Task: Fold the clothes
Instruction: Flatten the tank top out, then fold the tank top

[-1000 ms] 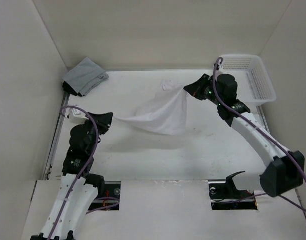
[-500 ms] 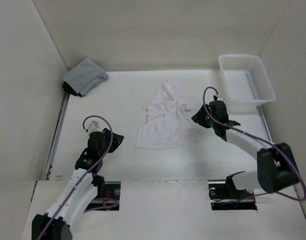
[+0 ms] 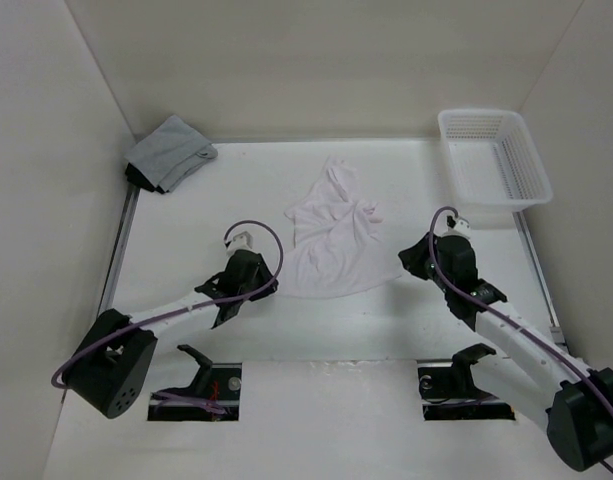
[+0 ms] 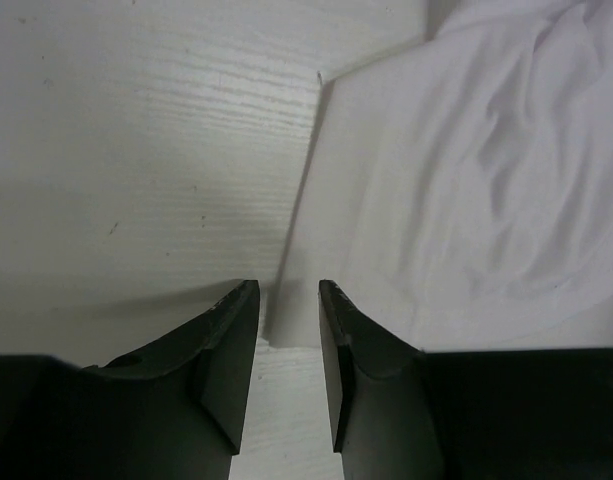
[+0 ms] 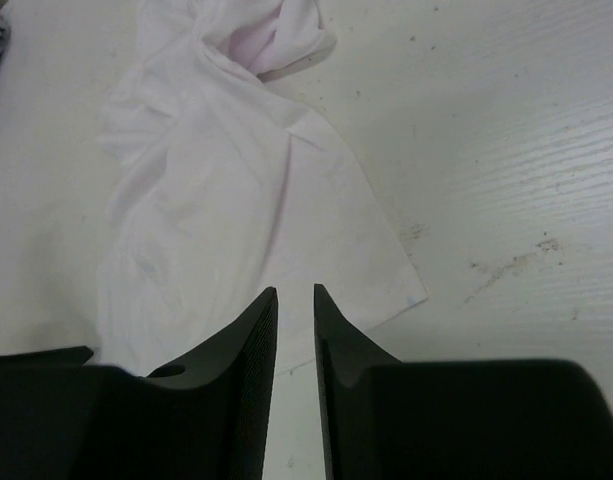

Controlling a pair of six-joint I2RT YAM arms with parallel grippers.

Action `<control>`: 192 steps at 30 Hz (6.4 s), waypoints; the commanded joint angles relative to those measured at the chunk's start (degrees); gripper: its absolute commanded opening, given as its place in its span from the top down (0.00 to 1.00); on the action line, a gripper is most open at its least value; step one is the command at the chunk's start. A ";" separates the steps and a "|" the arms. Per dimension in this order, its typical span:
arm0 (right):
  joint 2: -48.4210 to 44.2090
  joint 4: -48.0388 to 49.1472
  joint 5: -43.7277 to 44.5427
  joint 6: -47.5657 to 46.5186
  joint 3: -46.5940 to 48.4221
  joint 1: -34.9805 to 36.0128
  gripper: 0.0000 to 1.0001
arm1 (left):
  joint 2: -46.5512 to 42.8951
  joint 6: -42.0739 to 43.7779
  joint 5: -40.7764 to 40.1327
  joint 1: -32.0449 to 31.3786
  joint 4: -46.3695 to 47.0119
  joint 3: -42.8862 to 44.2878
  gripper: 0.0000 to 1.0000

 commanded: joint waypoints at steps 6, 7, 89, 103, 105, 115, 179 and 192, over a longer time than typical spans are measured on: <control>1.20 2.66 1.38 1.19 0.01 1.44 0.54 | 3.45 2.91 -0.02 -0.76 1.73 2.18 0.92; 1.73 2.84 1.38 1.45 -0.08 1.09 0.51 | 2.92 2.99 0.77 -0.32 1.55 2.18 0.94; 8.49 -15.08 34.11 -38.74 75.51 35.75 0.97 | -18.19 6.60 -4.41 11.98 -7.24 58.36 1.00; 38.45 -17.63 -0.20 -18.76 89.89 -0.49 0.98 | 8.80 -2.46 7.72 30.36 -2.23 64.83 1.00; 42.41 -21.49 -0.72 -18.76 99.02 -1.11 0.98 | 10.21 -2.28 7.98 30.71 -2.75 68.35 1.00; 37.44 -23.28 -0.03 -18.76 97.00 -0.85 0.97 | 5.74 -1.84 8.78 31.41 -3.20 67.77 1.00; 40.25 18.39 -7.94 0.49 28.51 -3.40 0.92 | 18.93 -5.88 -1.09 21.13 17.64 19.61 0.65; 30.73 19.45 -4.86 0.22 12.67 0.91 0.61 | 20.15 -8.69 5.00 21.83 17.81 11.94 0.66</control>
